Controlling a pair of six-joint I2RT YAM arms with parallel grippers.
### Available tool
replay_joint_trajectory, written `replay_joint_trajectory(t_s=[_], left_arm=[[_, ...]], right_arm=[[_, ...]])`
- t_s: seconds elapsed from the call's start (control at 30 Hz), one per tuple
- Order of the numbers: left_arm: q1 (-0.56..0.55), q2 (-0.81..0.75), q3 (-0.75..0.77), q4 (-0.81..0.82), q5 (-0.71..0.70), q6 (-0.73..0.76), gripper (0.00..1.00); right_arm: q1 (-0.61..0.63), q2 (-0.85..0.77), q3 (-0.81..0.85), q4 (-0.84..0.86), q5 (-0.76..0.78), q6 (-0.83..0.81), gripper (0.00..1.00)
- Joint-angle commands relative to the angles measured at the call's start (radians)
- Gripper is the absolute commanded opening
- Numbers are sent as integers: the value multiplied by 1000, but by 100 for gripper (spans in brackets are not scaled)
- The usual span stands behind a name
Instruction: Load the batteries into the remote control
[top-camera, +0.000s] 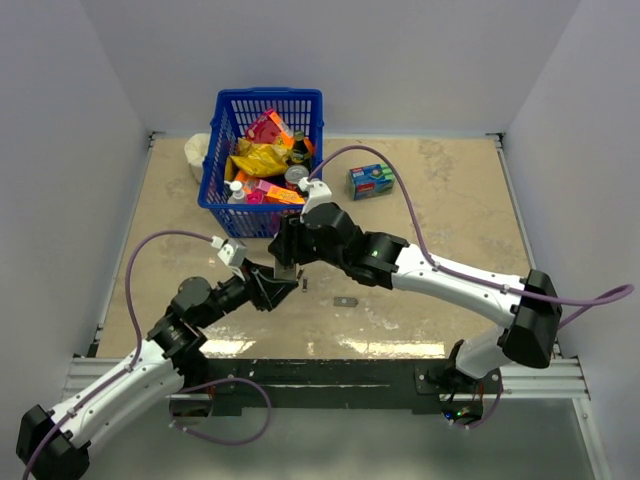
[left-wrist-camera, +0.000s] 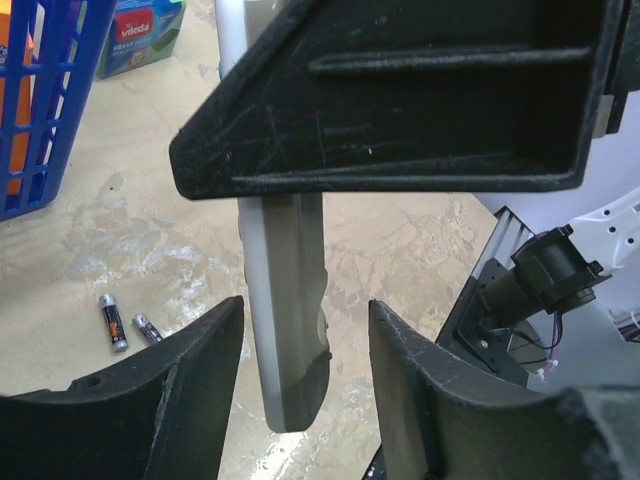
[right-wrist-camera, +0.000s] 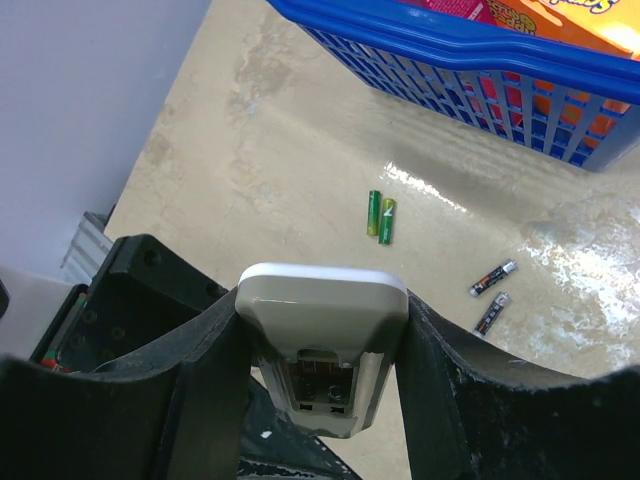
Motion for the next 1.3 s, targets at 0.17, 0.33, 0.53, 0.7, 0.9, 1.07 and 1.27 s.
replay_joint_trajectory(t_s=[0.17, 0.33, 0.53, 0.7, 0.9, 1.07, 1.27], left_arm=[[-1, 67, 86, -47, 31, 50, 47], [-1, 70, 75, -14, 13, 24, 46], [-1, 72, 66, 14, 11, 4, 43], [-1, 76, 69, 12, 11, 7, 25], [-1, 63, 52, 6, -6, 7, 0], [-1, -3, 0, -5, -43, 3, 0], [0, -118, -98, 28, -76, -45, 0]], right_arm=[[9, -63, 3, 80, -45, -100, 0], [22, -52, 9, 80, -45, -122, 0], [32, -37, 17, 82, -31, -128, 0], [39, -26, 29, 72, -27, -139, 0], [42, -20, 31, 40, -31, -136, 16], [39, -75, 28, -3, 89, -119, 90], [0, -146, -9, -84, 122, -25, 98]])
